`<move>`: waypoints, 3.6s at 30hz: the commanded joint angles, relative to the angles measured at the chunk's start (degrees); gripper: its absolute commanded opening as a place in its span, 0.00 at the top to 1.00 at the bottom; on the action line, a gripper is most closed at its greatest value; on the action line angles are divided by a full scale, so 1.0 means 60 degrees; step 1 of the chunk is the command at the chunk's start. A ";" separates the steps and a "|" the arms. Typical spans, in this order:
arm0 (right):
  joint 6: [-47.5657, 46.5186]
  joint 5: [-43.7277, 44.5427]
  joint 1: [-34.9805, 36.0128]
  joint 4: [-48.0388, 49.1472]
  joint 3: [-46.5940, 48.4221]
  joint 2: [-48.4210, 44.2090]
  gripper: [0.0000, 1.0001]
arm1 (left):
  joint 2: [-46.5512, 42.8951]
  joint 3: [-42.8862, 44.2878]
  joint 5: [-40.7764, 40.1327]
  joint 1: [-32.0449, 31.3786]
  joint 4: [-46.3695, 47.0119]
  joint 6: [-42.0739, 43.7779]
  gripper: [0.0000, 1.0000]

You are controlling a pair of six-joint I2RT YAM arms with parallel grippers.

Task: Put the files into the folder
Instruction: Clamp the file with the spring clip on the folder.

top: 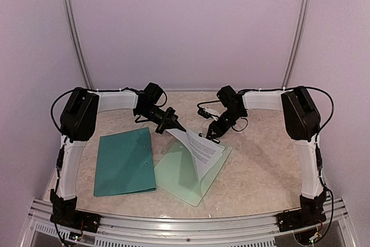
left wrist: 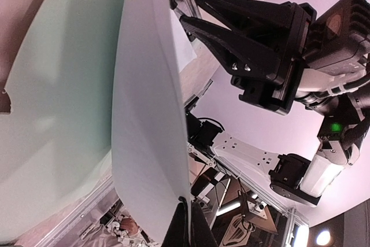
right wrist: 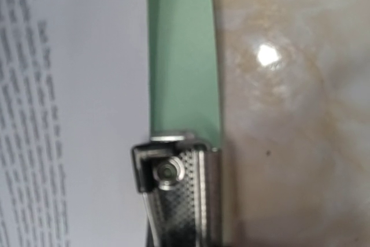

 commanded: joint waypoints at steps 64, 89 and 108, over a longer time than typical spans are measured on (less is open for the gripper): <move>0.0344 0.0942 0.0352 -0.0369 0.0072 0.0027 1.00 | -0.0951 -0.0437 -0.1613 0.0128 -0.3220 0.2933 1.00; 0.0319 0.0939 0.0457 -0.0364 0.0300 0.0057 1.00 | -0.0021 0.0372 -0.0340 -0.0144 -0.2745 0.1539 1.00; 0.0301 0.0881 0.0467 -0.0374 0.0289 0.0101 1.00 | -0.0567 -0.1390 -0.0219 0.0079 0.0023 -0.0217 1.00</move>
